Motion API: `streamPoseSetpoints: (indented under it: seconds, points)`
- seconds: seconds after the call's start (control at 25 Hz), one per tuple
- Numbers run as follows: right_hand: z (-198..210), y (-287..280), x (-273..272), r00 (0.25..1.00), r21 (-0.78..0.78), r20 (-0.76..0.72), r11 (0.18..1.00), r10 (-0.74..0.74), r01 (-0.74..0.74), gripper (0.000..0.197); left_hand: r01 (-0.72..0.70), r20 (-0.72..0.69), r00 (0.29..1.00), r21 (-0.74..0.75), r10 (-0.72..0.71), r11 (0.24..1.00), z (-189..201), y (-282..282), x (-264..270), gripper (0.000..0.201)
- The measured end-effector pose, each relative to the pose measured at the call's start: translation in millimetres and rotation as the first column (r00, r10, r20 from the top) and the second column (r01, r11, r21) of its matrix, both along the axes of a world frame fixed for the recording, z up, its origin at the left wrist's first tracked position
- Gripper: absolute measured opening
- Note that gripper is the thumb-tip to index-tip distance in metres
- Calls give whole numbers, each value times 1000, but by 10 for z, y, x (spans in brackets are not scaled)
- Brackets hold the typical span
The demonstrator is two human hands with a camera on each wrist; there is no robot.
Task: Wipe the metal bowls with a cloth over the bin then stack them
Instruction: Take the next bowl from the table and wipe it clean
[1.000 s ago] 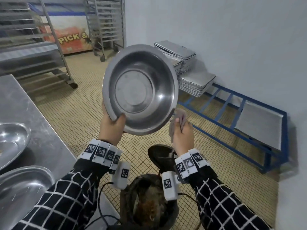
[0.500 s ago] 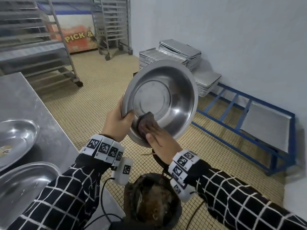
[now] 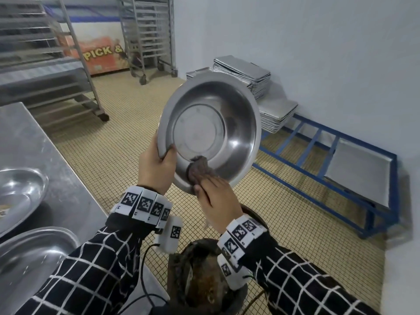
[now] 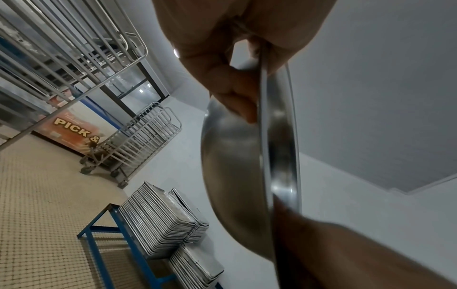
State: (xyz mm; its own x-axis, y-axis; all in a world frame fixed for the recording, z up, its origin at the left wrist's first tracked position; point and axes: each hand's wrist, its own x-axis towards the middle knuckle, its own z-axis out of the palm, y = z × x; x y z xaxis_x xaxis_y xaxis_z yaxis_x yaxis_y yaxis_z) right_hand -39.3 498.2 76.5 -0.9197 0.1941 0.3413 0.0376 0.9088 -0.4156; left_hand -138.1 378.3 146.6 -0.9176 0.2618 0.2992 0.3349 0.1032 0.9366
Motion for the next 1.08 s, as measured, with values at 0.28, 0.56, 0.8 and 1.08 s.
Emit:
streamPoseSetpoints:
  seconds: [0.28, 0.56, 0.8, 1.08]
  points:
    - [-93, 670, 168, 947, 210, 4, 926, -323, 315, 49, 51, 69, 996, 0, -50, 999, -26, -21, 60, 24]
    - [219, 969, 67, 895, -310, -105, 869, -434, 385, 62, 95, 201, 975, 4, -94, 995, -73, -4, 8, 10]
    - [411, 1203, 56, 843, -648, 14, 637, -538, 418, 35, 163, 234, 959, -3, -157, 987, -36, -32, -89, 16]
    - [314, 947, 7, 764, -757, -35, 516, -644, 400, 30, -109, 164, 981, 22, 104, 994, -223, 47, -33, 67]
